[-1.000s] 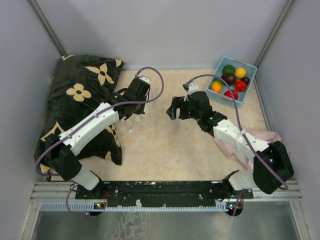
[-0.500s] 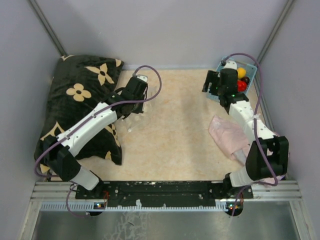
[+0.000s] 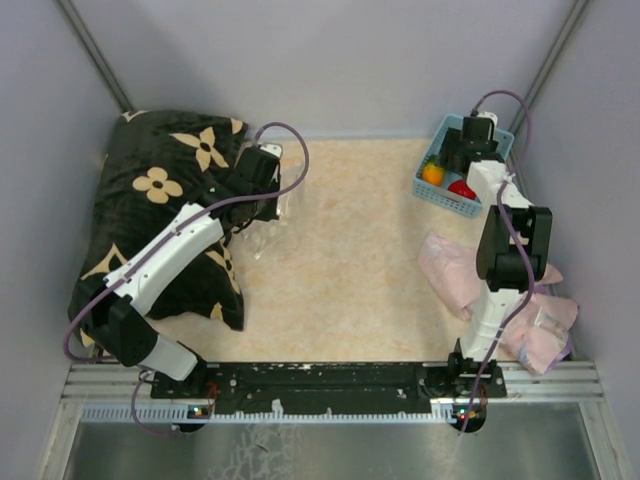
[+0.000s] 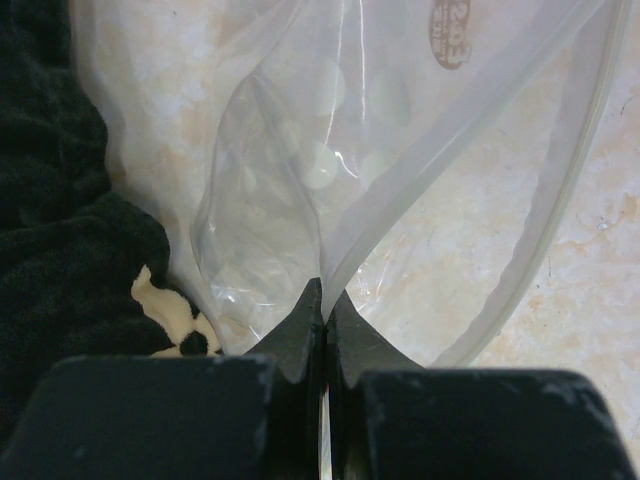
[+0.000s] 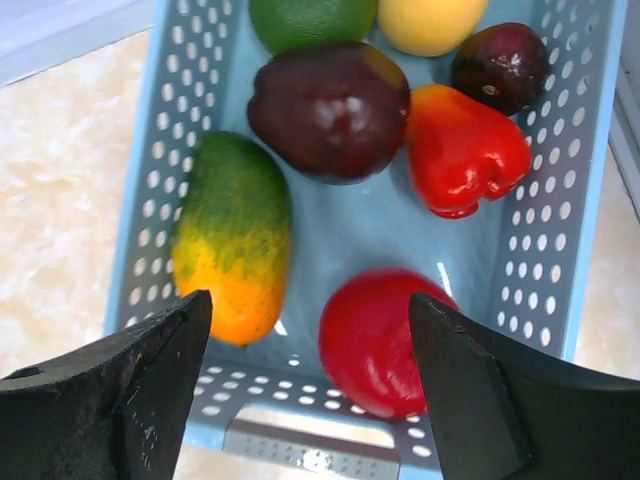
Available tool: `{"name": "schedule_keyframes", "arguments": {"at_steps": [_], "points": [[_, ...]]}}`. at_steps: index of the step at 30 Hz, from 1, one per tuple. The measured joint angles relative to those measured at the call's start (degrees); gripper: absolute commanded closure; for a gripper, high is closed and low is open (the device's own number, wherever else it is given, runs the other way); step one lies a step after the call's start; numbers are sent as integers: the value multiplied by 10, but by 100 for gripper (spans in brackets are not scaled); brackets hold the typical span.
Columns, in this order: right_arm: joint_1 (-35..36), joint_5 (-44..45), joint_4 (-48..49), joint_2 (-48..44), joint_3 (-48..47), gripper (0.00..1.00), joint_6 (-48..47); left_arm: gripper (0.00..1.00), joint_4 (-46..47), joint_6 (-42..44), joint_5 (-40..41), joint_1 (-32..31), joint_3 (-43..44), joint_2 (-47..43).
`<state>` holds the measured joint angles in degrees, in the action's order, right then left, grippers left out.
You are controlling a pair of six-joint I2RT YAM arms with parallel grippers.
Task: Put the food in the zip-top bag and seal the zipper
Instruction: Pick up the fake fruit from the bin.
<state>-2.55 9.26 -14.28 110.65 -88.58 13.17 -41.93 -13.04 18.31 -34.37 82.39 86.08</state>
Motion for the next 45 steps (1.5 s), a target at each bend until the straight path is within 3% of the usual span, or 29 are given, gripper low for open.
{"name": "schedule_keyframes", "arguments": {"at_steps": [16, 30, 36, 42, 45], "points": [[-17, 67, -68, 91, -39, 11, -26, 100, 0, 1, -34, 15, 0, 0], [-30, 30, -76, 124, -41, 16, -32, 100, 0, 1, -48, 17, 0, 1], [-30, 29, -67, 123, -38, 26, -37, 100, 0, 1, -53, 17, 0, 3], [-31, 30, -52, 104, -12, 46, -42, 100, 0, 1, -59, 17, 0, 6], [-33, 33, -50, 86, 0, 50, -46, 100, 0, 1, -64, 18, 0, 7]]}}
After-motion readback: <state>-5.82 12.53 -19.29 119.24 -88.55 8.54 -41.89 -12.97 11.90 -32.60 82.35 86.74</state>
